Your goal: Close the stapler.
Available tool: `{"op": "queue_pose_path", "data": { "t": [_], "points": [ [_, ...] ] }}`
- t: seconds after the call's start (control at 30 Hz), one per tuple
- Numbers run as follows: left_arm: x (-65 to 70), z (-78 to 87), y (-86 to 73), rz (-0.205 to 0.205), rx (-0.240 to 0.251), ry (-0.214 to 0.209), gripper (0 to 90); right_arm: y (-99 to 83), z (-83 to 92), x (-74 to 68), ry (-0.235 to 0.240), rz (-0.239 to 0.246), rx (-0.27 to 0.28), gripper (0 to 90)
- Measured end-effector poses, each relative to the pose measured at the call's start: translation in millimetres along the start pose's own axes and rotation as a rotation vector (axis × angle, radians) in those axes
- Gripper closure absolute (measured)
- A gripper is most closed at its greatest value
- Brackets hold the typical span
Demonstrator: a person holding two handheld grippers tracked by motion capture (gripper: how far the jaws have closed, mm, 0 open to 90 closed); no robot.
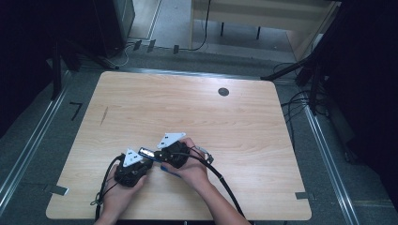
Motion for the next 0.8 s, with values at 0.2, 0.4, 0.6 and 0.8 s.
{"op": "queue_pose_path", "data": {
  "t": [0.2,0.4,0.6,0.8],
  "points": [
    [-0.5,1.0,1.5,0.018,0.018,-0.009,90.0,-0.5,0.5,1.0,-0.003,0.011,-0.003,90.0],
    [-0.3,2.2,2.4,0.017,0.031,0.001,90.0,-1.2,3.0,0.5,-0.002,0.008,-0.004,90.0],
    [2.0,4.8,4.8,0.011,0.071,-0.009,90.0,-1.4,7.2,0.0,-0.007,0.010,0.006,90.0],
    [4.7,9.3,7.5,-0.006,0.119,-0.015,90.0,-1.2,15.3,0.1,-0.014,0.020,0.024,90.0]
  ]
}}
Point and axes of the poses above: each handheld gripper's, and its own axes: z roughly backward along the jaws, y roughly out of its top, x roughly to its right, the point moved 6 cm from there along -z, roughly forward along the jaws, and after that the axes turned 15 degrees about -x, right-handed, at the moved point
